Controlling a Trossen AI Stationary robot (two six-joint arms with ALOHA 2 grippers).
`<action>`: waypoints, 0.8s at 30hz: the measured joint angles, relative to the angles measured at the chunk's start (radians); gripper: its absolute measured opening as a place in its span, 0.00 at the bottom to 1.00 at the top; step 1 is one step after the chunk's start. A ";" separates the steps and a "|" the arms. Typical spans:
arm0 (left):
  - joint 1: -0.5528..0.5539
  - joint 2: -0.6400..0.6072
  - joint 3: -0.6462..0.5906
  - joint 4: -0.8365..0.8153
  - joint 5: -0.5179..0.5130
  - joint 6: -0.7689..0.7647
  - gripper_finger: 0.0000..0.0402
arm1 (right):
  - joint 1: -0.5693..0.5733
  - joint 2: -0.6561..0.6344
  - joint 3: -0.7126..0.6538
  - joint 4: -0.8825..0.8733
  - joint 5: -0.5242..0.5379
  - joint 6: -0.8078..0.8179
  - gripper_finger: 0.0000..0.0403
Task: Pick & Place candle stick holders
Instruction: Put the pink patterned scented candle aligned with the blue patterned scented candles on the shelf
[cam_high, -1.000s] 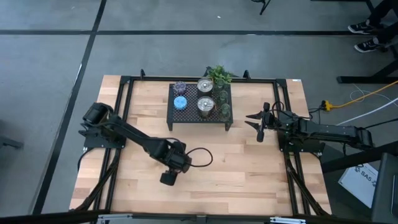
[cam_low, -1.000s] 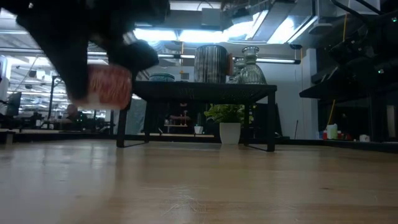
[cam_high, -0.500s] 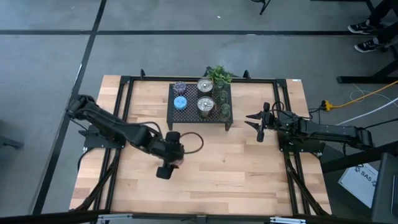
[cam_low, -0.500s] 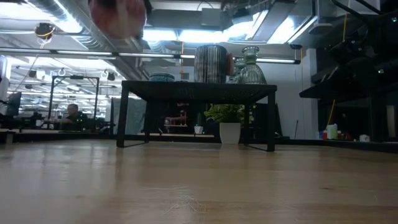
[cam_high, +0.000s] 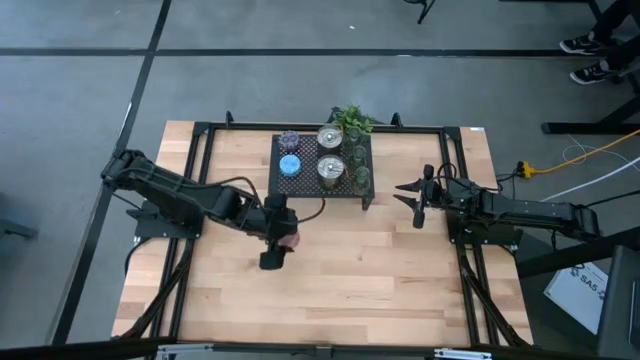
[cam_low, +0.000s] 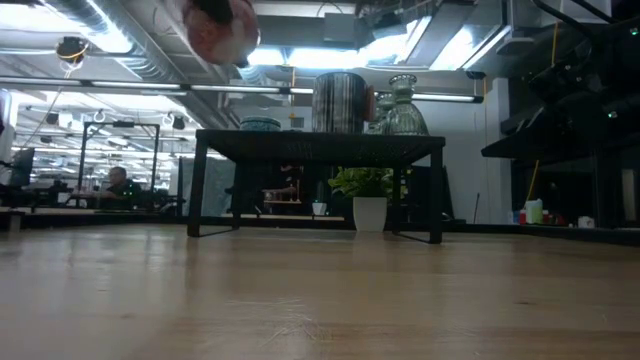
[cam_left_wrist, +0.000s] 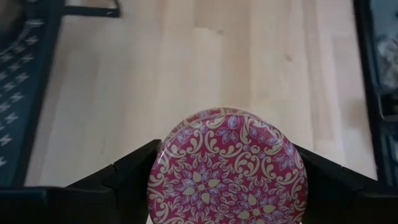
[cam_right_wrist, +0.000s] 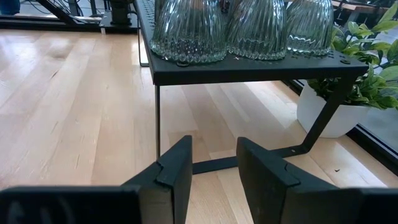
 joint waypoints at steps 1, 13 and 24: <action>0.010 0.000 0.000 0.001 -0.006 -0.014 0.73 | 0.000 0.000 0.000 0.000 0.000 0.000 0.32; 0.150 0.000 0.000 -0.046 -0.108 -0.164 0.73 | 0.000 0.000 0.000 0.000 0.000 0.000 0.32; 0.272 0.005 0.000 -0.097 -0.093 -0.216 0.73 | 0.000 0.000 0.000 0.000 0.000 0.000 0.32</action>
